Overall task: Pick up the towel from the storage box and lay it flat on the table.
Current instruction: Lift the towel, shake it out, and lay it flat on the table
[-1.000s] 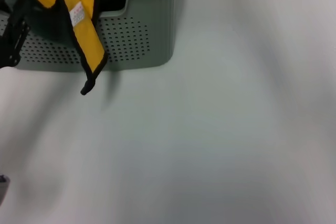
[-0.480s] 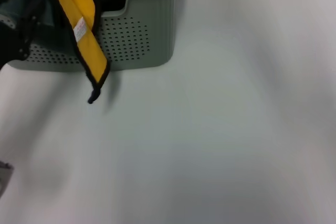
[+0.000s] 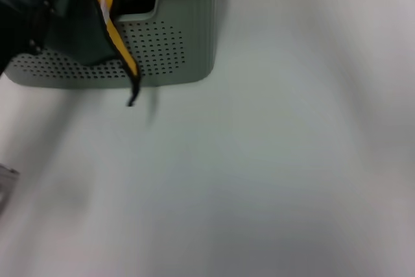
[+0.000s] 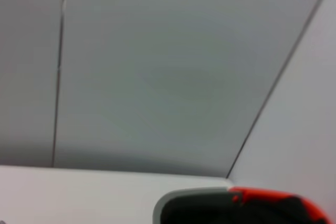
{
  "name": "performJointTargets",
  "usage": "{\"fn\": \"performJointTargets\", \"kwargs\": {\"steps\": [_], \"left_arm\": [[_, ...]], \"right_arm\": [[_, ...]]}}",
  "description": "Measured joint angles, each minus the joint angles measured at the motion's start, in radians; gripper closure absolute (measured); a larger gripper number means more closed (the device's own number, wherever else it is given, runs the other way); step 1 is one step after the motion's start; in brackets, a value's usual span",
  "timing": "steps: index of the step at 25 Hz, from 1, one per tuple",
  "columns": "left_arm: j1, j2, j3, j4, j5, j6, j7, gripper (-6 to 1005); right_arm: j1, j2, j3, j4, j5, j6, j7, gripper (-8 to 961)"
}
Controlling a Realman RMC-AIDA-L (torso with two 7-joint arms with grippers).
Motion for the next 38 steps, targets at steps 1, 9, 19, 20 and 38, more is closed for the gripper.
{"fn": "performJointTargets", "kwargs": {"steps": [1,9,19,20,38], "left_arm": [[-0.001,0.001,0.0,0.0,-0.011,0.001,-0.034,585],[-0.009,0.009,-0.069,0.014,-0.028,0.114,-0.539,588],[-0.084,0.012,-0.261,-0.012,0.063,0.261,-1.086,590],[-0.087,0.013,-0.271,-0.014,0.064,0.269,-1.109,590],[-0.112,0.019,-0.315,-0.03,0.081,0.303,-1.235,588]], "right_arm": [[-0.062,0.0,0.01,-0.099,0.013,-0.032,0.006,947],[-0.563,-0.015,0.082,-0.624,0.363,-0.037,-0.15,948],[-0.808,-0.128,0.189,-0.53,0.907,-0.264,-0.387,948],[-0.816,-0.127,0.22,-0.544,0.907,-0.279,-0.362,948],[-0.687,-0.17,0.133,-0.579,0.385,-0.621,0.228,947]]}}
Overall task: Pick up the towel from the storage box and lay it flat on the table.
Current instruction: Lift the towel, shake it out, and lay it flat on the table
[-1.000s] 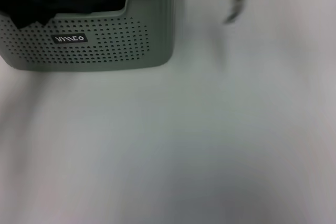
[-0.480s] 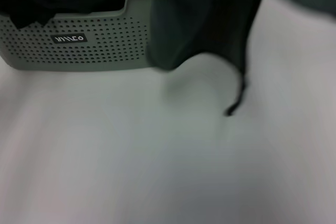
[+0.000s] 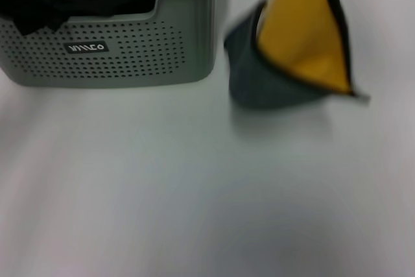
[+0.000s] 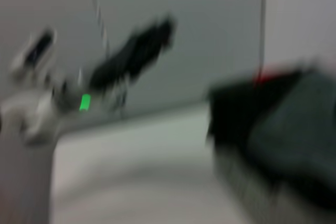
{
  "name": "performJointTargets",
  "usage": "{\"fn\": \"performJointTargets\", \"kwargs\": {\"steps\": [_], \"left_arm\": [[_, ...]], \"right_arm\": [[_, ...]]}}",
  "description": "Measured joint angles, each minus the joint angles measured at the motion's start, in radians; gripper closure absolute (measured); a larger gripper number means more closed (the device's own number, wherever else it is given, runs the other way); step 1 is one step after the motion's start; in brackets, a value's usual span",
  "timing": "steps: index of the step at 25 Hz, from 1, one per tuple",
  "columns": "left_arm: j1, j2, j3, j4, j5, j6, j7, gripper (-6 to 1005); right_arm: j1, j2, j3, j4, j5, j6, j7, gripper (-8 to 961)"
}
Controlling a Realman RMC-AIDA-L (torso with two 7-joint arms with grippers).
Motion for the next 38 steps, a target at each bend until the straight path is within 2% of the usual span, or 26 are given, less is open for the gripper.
{"fn": "performJointTargets", "kwargs": {"steps": [2,6,9,13,16,18,20,21,23,24,26,27,29,30,32,33,35,37,38], "left_arm": [[0.0,-0.001,-0.003,-0.001,0.0,0.001,-0.014,588],[0.0,-0.005,-0.002,-0.009,0.001,0.008,-0.017,588],[0.001,-0.006,-0.005,-0.017,0.001,0.02,-0.02,588],[0.023,-0.006,-0.006,-0.016,0.001,0.025,-0.021,587],[0.026,-0.007,-0.007,-0.024,0.001,0.026,-0.021,587],[0.023,-0.008,-0.006,-0.031,0.001,0.027,-0.021,587],[0.019,-0.008,-0.006,-0.034,0.001,0.027,-0.022,587],[0.015,-0.008,-0.006,-0.037,0.001,0.028,-0.022,587],[0.009,-0.007,-0.006,-0.042,0.001,0.031,-0.021,586],[0.007,-0.007,-0.006,-0.043,0.001,0.033,-0.02,586],[0.007,-0.007,-0.006,-0.044,0.001,0.036,-0.016,586],[0.007,-0.007,-0.006,-0.044,0.001,0.036,-0.016,586],[0.007,-0.006,-0.007,-0.044,0.001,0.036,-0.015,586],[0.005,-0.006,-0.007,-0.044,0.001,0.036,-0.014,586],[-0.002,-0.005,-0.007,-0.047,0.002,0.036,-0.013,586],[-0.005,-0.005,-0.006,-0.049,0.003,0.036,-0.013,586],[-0.012,-0.005,-0.006,-0.052,0.004,0.036,-0.015,585],[-0.013,-0.005,-0.007,-0.054,0.005,0.037,-0.016,585],[-0.013,-0.005,-0.006,-0.055,0.005,0.036,-0.016,585]], "right_arm": [[0.066,-0.021,-0.031,0.01,-0.053,-0.077,0.113,947],[0.143,-0.07,-0.141,0.038,-0.092,-0.119,0.212,948],[0.187,-0.078,-0.203,0.044,-0.244,-0.125,0.254,948],[0.154,-0.067,-0.211,-0.165,-0.517,-0.057,0.3,948],[0.13,-0.059,-0.254,-0.226,-0.562,-0.044,0.254,948],[0.135,-0.04,-0.232,-0.182,-0.496,-0.059,0.201,947],[0.146,-0.026,-0.15,-0.107,-0.353,-0.078,0.166,947],[0.15,-0.028,-0.058,-0.049,-0.232,-0.085,0.154,947],[0.142,-0.041,0.006,0.004,-0.144,-0.091,0.145,947],[0.132,-0.048,0.012,0.015,-0.13,-0.093,0.148,947],[0.105,-0.048,-0.04,-0.016,-0.183,-0.088,0.186,947],[0.091,-0.038,-0.072,-0.046,-0.233,-0.081,0.201,947],[0.049,0.0,-0.106,-0.151,-0.413,-0.051,0.205,947],[0.03,0.017,-0.097,-0.203,-0.481,-0.034,0.183,947],[0.009,0.037,-0.033,-0.254,-0.53,-0.046,0.109,947],[0.015,0.036,0.0,-0.25,-0.513,-0.069,0.086,948],[0.039,0.015,0.03,-0.184,-0.414,-0.109,0.087,948],[0.053,0.0,-0.006,-0.111,-0.387,-0.099,0.135,948],[0.055,0.007,-0.058,-0.098,-0.41,-0.08,0.157,948]]}}
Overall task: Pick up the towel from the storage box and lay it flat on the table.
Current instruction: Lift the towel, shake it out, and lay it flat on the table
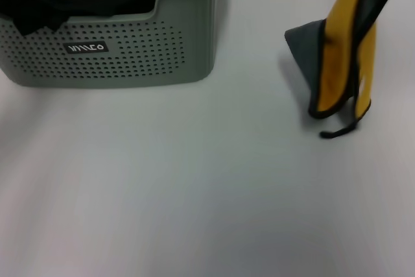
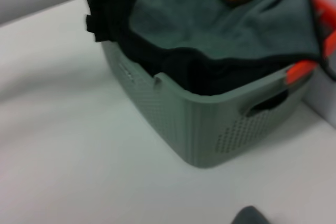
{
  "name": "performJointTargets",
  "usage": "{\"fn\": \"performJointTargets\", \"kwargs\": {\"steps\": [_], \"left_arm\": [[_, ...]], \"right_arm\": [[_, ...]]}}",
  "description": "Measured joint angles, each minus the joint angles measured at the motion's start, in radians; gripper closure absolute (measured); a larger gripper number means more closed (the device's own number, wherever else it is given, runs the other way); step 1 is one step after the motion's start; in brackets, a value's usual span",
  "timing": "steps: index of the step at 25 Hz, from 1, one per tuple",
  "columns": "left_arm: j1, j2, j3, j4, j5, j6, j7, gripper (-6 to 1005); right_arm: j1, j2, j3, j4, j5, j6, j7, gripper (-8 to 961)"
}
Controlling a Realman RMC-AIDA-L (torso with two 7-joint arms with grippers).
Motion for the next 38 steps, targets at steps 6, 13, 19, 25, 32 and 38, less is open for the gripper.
{"fn": "performJointTargets", "kwargs": {"steps": [6,13,19,25,32,38], "left_arm": [[-0.004,0.001,0.0,-0.014,0.001,-0.005,0.003,585],[-0.007,0.004,0.0,-0.024,0.003,-0.001,-0.002,584],[-0.019,0.012,0.0,-0.035,0.004,0.0,-0.011,584],[-0.022,0.014,0.001,-0.037,0.004,0.0,-0.023,583],[-0.023,0.015,0.0,-0.052,0.003,0.003,-0.024,582],[-0.023,0.015,0.0,-0.05,0.002,0.015,-0.025,582]], "right_arm": [[0.002,0.113,0.068,-0.21,-0.147,0.015,-0.106,948],[0.017,0.069,0.121,0.043,-0.022,0.031,-0.093,947],[0.029,0.065,0.233,0.249,0.039,0.008,-0.105,947],[-0.007,0.062,0.273,0.037,0.195,0.014,-0.088,947],[-0.004,0.077,0.128,0.305,0.019,0.066,-0.123,947],[-0.011,0.065,0.293,-0.077,0.217,0.057,-0.091,948]]}}
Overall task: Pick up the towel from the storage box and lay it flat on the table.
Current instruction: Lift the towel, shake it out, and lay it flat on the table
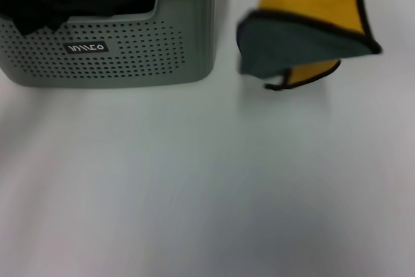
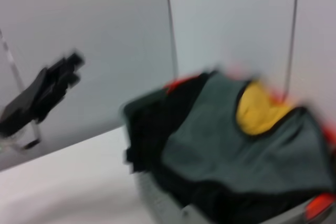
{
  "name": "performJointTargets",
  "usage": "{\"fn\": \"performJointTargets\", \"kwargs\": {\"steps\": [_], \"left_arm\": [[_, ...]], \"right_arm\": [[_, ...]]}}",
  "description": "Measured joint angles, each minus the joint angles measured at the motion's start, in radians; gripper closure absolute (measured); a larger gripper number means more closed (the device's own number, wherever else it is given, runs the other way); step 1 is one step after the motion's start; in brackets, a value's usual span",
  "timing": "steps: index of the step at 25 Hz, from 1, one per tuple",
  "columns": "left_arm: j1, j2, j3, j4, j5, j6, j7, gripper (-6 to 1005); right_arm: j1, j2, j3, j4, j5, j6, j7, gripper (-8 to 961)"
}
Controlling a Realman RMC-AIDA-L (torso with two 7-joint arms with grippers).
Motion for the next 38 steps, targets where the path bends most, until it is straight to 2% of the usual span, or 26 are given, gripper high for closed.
{"fn": "performJointTargets", "kwargs": {"steps": [3,5,7,10,12,14,15,17,20,22,24,26,30,34,38], "left_arm": [[0.009,-0.003,0.0,-0.006,0.0,0.008,0.0,582],[0.012,-0.004,0.0,-0.014,-0.001,0.011,0.0,581],[0.012,-0.002,0.0,-0.019,-0.001,0.013,0.0,581],[0.006,0.003,0.0,-0.017,-0.002,0.016,-0.014,581],[0.003,0.007,0.0,-0.012,-0.002,0.024,-0.026,581],[0.002,0.008,0.0,-0.01,-0.002,0.036,-0.029,581],[0.002,0.009,0.0,-0.01,0.003,0.042,-0.032,581],[0.003,0.011,0.0,-0.01,0.024,0.048,-0.038,580],[-0.002,0.023,0.0,-0.009,0.092,0.065,-0.058,580],[-0.016,0.036,0.0,-0.011,0.15,0.072,-0.075,580],[-0.034,0.045,0.0,-0.008,0.216,0.075,-0.109,580],[-0.051,0.055,0.0,-0.008,0.251,0.075,-0.15,580],[-0.079,0.074,0.0,-0.009,0.298,0.077,-0.257,579],[-0.108,0.091,0.0,-0.01,0.319,0.088,-0.375,579],[-0.147,0.107,0.0,-0.032,0.343,0.103,-0.469,579]], "right_arm": [[-0.025,0.007,-0.092,-0.006,-0.081,0.017,-0.01,948],[-0.034,0.013,-0.19,0.093,-0.182,0.047,-0.028,948],[-0.023,0.015,-0.245,0.264,-0.258,0.077,-0.049,948],[-0.01,0.024,-0.19,0.369,-0.245,0.053,-0.055,948],[-0.008,0.033,-0.09,0.284,-0.155,0.029,-0.031,948],[-0.008,0.034,-0.02,0.137,-0.084,0.028,-0.009,948],[-0.009,0.032,0.005,0.04,-0.056,0.031,-0.002,947],[-0.026,0.034,0.01,-0.066,-0.05,0.035,-0.002,947],[-0.075,0.055,-0.049,-0.08,-0.072,0.066,-0.035,947],[-0.09,0.061,-0.08,0.025,-0.063,0.118,-0.076,947],[-0.089,0.058,-0.073,0.077,-0.026,0.153,-0.11,947],[-0.083,0.049,-0.045,0.076,0.059,0.177,-0.144,948],[-0.088,0.019,0.018,-0.007,0.262,0.257,-0.196,948],[-0.093,0.002,0.071,-0.036,0.452,0.385,-0.258,948],[-0.061,-0.045,0.07,0.037,0.613,0.495,-0.301,947]]}}
